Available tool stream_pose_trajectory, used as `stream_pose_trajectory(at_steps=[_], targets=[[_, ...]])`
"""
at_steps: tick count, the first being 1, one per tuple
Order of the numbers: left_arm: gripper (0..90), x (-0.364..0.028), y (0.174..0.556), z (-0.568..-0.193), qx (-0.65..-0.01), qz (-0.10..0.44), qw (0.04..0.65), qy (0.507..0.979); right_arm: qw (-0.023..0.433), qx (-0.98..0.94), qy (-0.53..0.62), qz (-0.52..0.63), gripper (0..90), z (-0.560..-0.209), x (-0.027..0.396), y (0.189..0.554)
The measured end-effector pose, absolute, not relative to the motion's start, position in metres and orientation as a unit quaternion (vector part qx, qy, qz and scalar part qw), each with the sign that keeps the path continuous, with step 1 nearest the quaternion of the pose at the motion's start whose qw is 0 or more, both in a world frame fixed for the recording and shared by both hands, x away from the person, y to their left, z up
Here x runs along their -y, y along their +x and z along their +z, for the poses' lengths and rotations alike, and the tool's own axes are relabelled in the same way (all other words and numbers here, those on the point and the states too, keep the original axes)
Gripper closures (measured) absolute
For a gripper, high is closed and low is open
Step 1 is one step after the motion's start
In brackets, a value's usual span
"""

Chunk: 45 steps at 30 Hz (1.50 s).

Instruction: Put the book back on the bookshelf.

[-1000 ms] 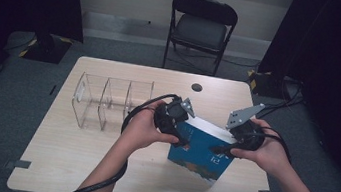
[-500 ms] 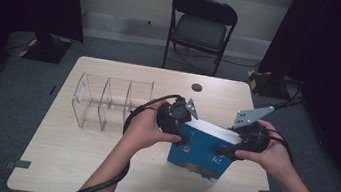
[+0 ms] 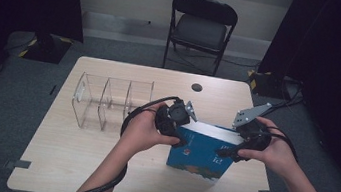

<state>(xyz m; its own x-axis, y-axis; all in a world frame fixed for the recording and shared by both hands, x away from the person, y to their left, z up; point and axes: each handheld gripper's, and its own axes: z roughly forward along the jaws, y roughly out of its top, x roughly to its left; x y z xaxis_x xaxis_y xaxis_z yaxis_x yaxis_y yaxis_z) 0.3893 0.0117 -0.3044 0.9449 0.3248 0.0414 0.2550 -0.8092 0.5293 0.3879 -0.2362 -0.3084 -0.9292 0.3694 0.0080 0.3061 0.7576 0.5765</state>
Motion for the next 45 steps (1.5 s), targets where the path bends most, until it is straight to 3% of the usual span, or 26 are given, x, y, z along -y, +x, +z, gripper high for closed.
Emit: stream_pose_trajectory(at_steps=[10, 28, 40, 45], targets=[[52.3, -0.014, 0.378, -0.301, -0.154, 0.056, 0.26, 0.952, 0.042, -0.932, 0.194, 0.304, 26.3, -0.322, 0.255, 0.389], [45.5, 0.009, 0.386, -0.295, -0.116, 0.051, 0.259, 0.958, 0.038, -0.926, 0.206, 0.313, 27.1, -0.345, 0.262, 0.388], [48.0, 0.028, 0.388, -0.294, -0.091, 0.045, 0.23, 0.968, 0.039, -0.919, 0.214, 0.327, 27.0, -0.349, 0.27, 0.387], [48.1, 0.031, 0.388, -0.298, -0.11, 0.038, 0.222, 0.968, 0.038, -0.916, 0.223, 0.331, 27.0, -0.354, 0.278, 0.384]])
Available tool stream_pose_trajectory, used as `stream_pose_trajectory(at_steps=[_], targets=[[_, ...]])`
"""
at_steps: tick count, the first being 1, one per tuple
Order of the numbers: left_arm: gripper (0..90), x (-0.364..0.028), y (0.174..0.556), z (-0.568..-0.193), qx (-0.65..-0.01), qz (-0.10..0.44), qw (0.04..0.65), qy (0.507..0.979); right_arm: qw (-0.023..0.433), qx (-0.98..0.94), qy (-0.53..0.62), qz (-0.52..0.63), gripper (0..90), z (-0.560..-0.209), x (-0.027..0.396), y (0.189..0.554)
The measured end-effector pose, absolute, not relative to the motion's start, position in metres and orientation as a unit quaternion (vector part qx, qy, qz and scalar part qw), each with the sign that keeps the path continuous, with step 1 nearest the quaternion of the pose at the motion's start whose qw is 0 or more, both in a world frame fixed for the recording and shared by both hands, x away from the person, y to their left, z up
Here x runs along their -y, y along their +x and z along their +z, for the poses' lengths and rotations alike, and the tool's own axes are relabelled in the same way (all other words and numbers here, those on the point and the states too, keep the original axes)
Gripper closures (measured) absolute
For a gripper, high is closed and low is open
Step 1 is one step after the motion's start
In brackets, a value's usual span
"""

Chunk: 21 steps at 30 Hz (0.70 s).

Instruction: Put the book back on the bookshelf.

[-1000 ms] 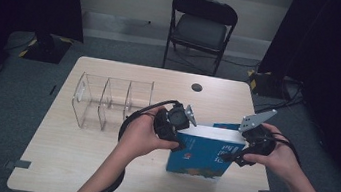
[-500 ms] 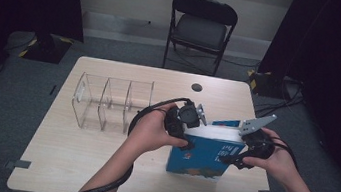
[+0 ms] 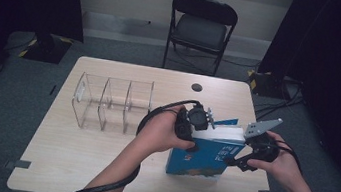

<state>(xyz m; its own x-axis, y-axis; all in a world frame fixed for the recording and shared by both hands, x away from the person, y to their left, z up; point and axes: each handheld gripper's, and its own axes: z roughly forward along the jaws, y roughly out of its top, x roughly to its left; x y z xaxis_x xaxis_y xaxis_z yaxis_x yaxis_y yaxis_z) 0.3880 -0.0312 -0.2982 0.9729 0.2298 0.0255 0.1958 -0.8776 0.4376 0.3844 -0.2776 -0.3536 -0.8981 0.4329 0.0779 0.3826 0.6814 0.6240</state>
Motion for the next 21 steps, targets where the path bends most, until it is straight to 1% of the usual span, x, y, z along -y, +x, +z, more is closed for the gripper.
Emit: stream_pose_trajectory(at_steps=[2, 6, 7, 11, 13, 17, 21], targets=[[42.8, 0.034, 0.388, -0.302, -0.11, 0.044, 0.208, 0.971, 0.038, -0.914, 0.226, 0.335, 27.0, -0.357, 0.28, 0.383], [41.4, 0.034, 0.388, -0.302, -0.106, 0.046, 0.208, 0.971, 0.034, -0.914, 0.231, 0.333, 27.0, -0.362, 0.285, 0.382], [41.0, 0.034, 0.388, -0.303, -0.114, 0.041, 0.208, 0.97, 0.035, -0.913, 0.233, 0.335, 27.0, -0.364, 0.286, 0.382], [37.2, 0.035, 0.388, -0.302, -0.109, 0.034, 0.196, 0.974, 0.03, -0.911, 0.238, 0.336, 27.0, -0.368, 0.29, 0.382], [37.5, 0.035, 0.388, -0.302, -0.109, 0.032, 0.195, 0.974, 0.027, -0.909, 0.241, 0.339, 27.0, -0.372, 0.292, 0.381], [40.0, 0.038, 0.386, -0.302, -0.103, 0.034, 0.171, 0.979, 0.027, -0.907, 0.246, 0.341, 26.8, -0.378, 0.296, 0.381], [40.5, 0.036, 0.386, -0.302, -0.103, 0.036, 0.192, 0.975, 0.023, -0.905, 0.253, 0.34, 26.7, -0.385, 0.301, 0.381]])
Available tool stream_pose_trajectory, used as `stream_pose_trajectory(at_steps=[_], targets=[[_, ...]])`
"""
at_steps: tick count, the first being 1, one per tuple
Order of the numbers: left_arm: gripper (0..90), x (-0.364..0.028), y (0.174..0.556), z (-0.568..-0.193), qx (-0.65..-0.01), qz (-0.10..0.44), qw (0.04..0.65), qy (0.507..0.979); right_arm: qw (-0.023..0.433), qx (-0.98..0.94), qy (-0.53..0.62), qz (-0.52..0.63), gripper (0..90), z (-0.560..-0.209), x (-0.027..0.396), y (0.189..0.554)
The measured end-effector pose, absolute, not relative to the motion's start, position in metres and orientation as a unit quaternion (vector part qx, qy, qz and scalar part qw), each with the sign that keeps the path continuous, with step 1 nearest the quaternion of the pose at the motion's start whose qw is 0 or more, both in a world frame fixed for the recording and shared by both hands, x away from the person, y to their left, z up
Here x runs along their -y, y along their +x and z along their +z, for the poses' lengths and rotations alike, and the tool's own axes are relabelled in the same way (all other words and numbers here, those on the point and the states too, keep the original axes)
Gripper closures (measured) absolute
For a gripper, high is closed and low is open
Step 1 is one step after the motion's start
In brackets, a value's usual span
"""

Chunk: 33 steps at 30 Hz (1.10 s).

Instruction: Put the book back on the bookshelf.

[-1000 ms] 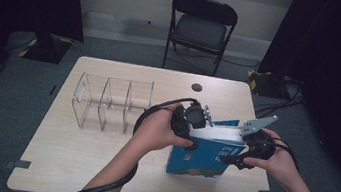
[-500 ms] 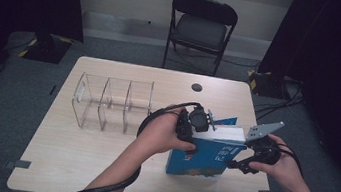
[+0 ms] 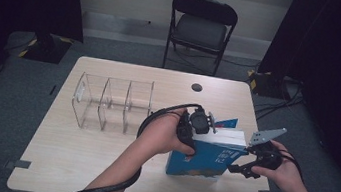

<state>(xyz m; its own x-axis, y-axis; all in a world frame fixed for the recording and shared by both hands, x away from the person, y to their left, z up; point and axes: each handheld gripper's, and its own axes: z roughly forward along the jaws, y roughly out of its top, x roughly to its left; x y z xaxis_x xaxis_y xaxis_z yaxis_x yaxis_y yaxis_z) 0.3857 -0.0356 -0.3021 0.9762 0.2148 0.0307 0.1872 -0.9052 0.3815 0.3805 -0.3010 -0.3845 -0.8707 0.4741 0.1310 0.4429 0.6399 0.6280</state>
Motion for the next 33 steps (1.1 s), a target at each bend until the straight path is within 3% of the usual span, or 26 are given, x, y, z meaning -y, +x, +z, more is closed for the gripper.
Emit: stream_pose_trajectory(at_steps=[18, 22, 23, 24, 28, 33], targets=[[47.7, 0.037, 0.379, -0.302, -0.105, 0.054, 0.191, 0.975, 0.017, -0.903, 0.292, 0.314, 26.5, -0.444, 0.318, 0.376], [49.2, 0.037, 0.376, -0.302, -0.102, 0.06, 0.191, 0.974, 0.029, -0.905, 0.294, 0.305, 25.9, -0.462, 0.318, 0.374], [50.7, 0.037, 0.376, -0.3, -0.113, 0.035, 0.197, 0.973, 0.028, -0.905, 0.294, 0.305, 25.9, -0.466, 0.317, 0.373], [60.6, 0.037, 0.375, -0.3, -0.115, 0.033, 0.196, 0.973, 0.029, -0.906, 0.294, 0.303, 25.9, -0.469, 0.316, 0.372], [61.2, 0.037, 0.372, -0.299, -0.113, 0.035, 0.194, 0.974, 0.032, -0.902, 0.294, 0.315, 23.6, -0.478, 0.314, 0.371], [61.4, 0.036, 0.368, -0.299, -0.123, 0.037, 0.191, 0.973, 0.069, -0.903, 0.284, 0.313, 21.6, -0.481, 0.31, 0.369]])
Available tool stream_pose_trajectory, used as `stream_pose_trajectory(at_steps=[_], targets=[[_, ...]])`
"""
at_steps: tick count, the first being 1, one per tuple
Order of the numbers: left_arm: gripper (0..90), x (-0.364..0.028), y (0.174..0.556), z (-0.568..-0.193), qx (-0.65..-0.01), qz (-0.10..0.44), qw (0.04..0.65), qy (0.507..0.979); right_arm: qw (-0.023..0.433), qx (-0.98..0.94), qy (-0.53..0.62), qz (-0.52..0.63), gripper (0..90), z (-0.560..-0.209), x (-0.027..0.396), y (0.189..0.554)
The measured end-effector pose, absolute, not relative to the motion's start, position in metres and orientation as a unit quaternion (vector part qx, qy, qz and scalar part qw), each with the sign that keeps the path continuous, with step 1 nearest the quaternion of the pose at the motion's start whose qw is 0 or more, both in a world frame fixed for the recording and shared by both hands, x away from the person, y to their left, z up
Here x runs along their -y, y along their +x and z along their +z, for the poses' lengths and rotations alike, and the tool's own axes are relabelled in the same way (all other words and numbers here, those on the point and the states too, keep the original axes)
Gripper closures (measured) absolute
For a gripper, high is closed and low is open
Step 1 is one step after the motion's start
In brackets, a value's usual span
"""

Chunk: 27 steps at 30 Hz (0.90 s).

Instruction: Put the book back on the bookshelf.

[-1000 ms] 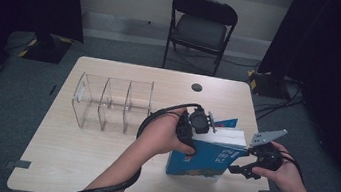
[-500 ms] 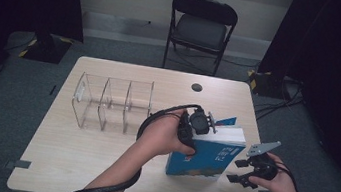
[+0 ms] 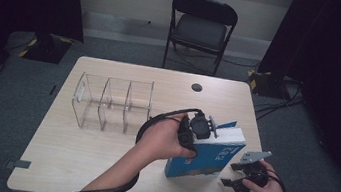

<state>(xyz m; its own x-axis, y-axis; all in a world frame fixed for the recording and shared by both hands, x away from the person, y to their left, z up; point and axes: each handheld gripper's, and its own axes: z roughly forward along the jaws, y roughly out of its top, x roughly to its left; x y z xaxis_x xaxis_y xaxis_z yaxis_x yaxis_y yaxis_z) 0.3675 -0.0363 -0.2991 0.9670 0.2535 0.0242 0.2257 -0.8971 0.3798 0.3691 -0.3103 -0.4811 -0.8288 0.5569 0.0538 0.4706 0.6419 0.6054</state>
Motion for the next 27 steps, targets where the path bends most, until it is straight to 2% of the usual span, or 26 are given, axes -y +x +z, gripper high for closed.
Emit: stream_pose_trajectory(at_steps=[7, 15, 24, 27], targets=[[61.2, 0.024, 0.367, -0.299, -0.149, 0.033, 0.19, 0.97, 0.108, -0.896, 0.274, 0.333, 13.8, -0.491, 0.304, 0.36], [55.8, 0.031, 0.373, -0.301, -0.163, 0.026, 0.195, 0.967, 0.118, -0.883, 0.278, 0.358, 13.7, -0.495, 0.306, 0.358], [56.2, 0.031, 0.374, -0.301, -0.169, 0.026, 0.19, 0.967, 0.125, -0.875, 0.28, 0.374, 13.7, -0.499, 0.306, 0.358], [59.5, 0.032, 0.368, -0.301, -0.173, 0.029, 0.196, 0.965, 0.128, -0.872, 0.283, 0.377, 13.7, -0.499, 0.306, 0.357]])
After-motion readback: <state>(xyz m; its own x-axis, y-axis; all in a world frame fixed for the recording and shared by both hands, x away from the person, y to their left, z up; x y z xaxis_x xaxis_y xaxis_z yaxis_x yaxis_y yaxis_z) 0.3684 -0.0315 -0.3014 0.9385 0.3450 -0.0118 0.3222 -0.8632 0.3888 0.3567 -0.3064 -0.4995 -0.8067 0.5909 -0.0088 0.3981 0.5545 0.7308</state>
